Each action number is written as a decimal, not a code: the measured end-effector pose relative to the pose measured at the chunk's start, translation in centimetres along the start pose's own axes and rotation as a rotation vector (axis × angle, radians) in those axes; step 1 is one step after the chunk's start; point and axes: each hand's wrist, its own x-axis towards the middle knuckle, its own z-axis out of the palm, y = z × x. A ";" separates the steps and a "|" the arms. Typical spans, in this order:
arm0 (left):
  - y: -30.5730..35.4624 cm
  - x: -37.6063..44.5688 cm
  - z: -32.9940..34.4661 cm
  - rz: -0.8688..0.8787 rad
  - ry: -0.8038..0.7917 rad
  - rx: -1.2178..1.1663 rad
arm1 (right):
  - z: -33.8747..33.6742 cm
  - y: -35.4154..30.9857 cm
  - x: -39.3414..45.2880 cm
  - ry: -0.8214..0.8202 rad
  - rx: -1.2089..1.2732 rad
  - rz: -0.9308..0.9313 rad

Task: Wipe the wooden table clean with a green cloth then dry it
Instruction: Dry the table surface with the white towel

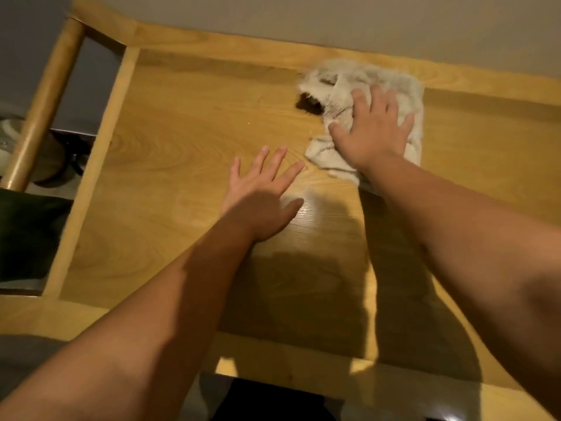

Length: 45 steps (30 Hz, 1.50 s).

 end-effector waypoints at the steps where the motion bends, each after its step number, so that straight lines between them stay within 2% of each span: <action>1: 0.0 0.0 0.0 -0.008 -0.014 0.006 | 0.5 -0.1 -2.0 -0.008 0.000 -0.005; 7: 0.1 0.1 -0.3 -0.001 -0.032 0.000 | 2.6 -0.7 -16.1 -0.023 0.045 0.020; 10: 0.0 0.2 -0.3 0.005 -0.069 0.047 | 3.3 -0.6 -24.4 0.002 0.095 -0.025; 13: 0.1 -0.2 -0.3 -0.003 -0.041 0.020 | 4.5 0.9 -32.3 -0.052 0.066 -0.040; 17: 3.8 0.2 -0.4 -0.110 -0.042 -0.056 | 4.7 2.4 -35.8 -0.114 0.034 0.004; 20: 9.7 -0.3 0.5 0.038 -0.069 -0.047 | 4.6 2.3 -35.7 -0.110 0.079 0.018; 22: 11.6 -0.5 1.4 0.073 -0.067 -0.041 | 4.6 2.8 -35.2 -0.081 0.090 0.021; 29: 11.1 0.1 1.7 0.066 -0.065 -0.114 | 3.2 6.2 -28.4 -0.041 0.083 0.043; 32: 10.9 0.2 1.7 0.048 -0.091 -0.100 | 2.2 8.6 -21.7 -0.042 0.036 0.091; 35: 11.2 -0.1 1.5 0.044 -0.024 -0.060 | 0.8 10.8 -13.8 -0.025 0.011 0.111; 37: 11.6 -0.4 1.6 0.048 0.021 -0.047 | 0.3 11.7 -9.4 -0.010 0.005 0.104; 45: 11.7 0.1 2.1 0.031 0.028 -0.042 | -2.6 12.8 5.0 0.026 0.007 0.035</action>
